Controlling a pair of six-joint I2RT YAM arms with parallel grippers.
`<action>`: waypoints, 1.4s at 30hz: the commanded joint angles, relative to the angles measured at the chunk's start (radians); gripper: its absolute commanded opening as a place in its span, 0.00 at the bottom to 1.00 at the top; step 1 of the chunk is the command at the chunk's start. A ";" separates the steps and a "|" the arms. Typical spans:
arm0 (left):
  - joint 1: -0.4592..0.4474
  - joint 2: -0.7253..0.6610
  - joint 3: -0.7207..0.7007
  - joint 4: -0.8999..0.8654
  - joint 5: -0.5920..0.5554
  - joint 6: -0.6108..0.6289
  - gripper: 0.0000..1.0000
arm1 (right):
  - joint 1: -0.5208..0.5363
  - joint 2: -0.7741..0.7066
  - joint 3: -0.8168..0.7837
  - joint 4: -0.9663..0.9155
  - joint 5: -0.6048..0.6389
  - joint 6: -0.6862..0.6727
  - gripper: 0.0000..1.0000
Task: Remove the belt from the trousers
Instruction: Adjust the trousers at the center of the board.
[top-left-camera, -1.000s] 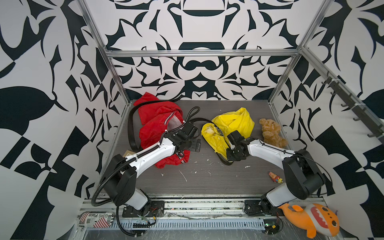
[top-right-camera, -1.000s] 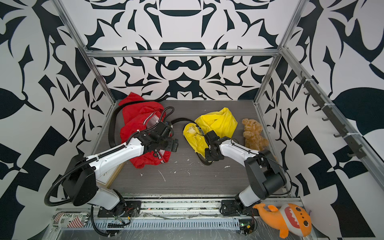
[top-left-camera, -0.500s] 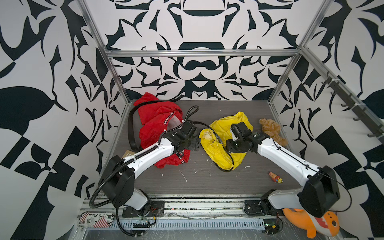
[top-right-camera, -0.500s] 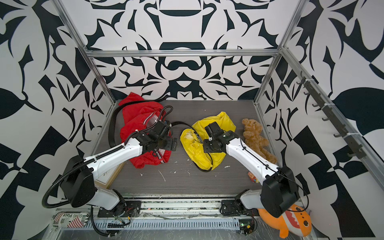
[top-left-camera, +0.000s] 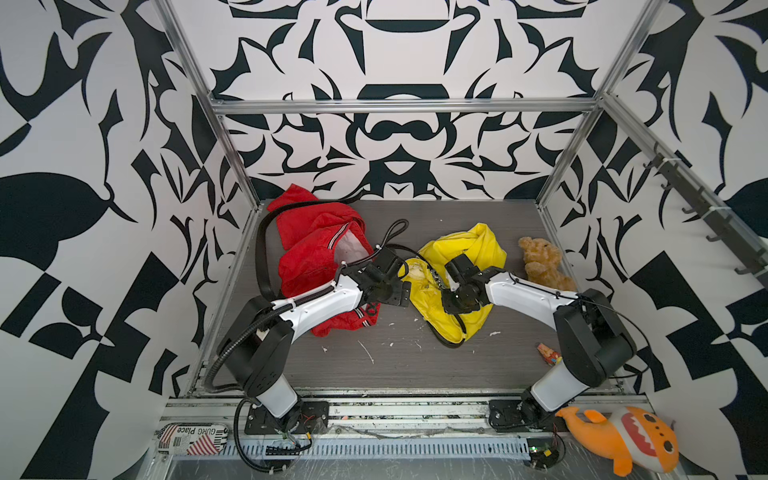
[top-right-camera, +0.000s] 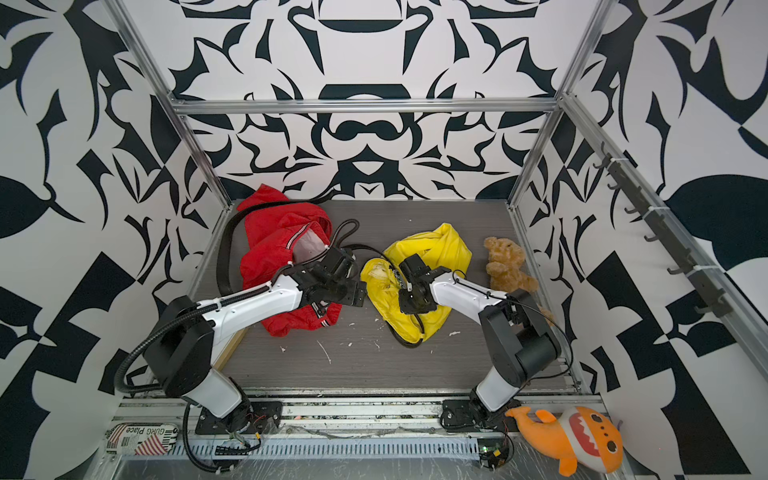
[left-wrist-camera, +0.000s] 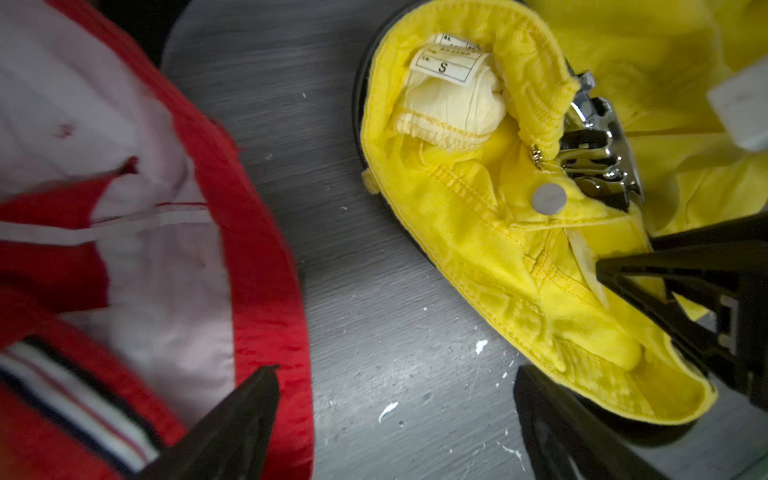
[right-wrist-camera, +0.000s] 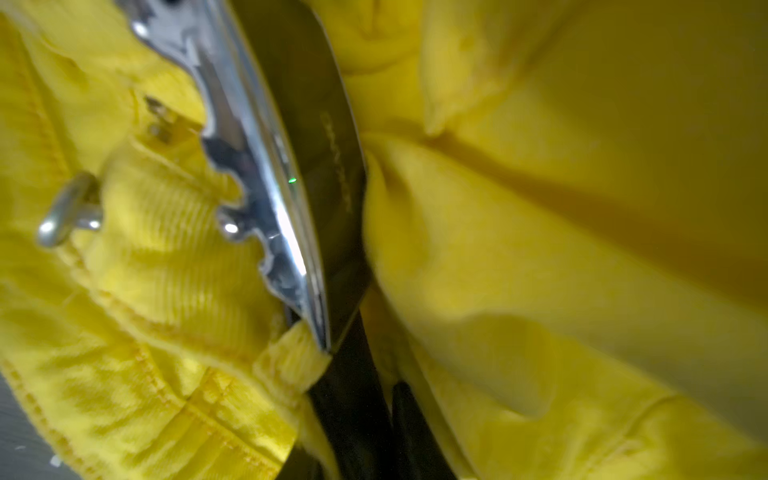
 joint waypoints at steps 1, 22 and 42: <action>-0.011 0.088 0.038 0.053 0.061 -0.049 0.92 | 0.015 -0.067 -0.091 0.103 -0.111 0.117 0.21; -0.016 0.295 0.129 0.117 0.101 -0.083 0.10 | -0.276 -0.053 0.397 -0.211 0.108 -0.206 0.64; 0.156 0.329 0.694 -0.098 -0.027 0.473 0.00 | -0.155 0.036 0.018 0.034 -0.023 0.091 0.58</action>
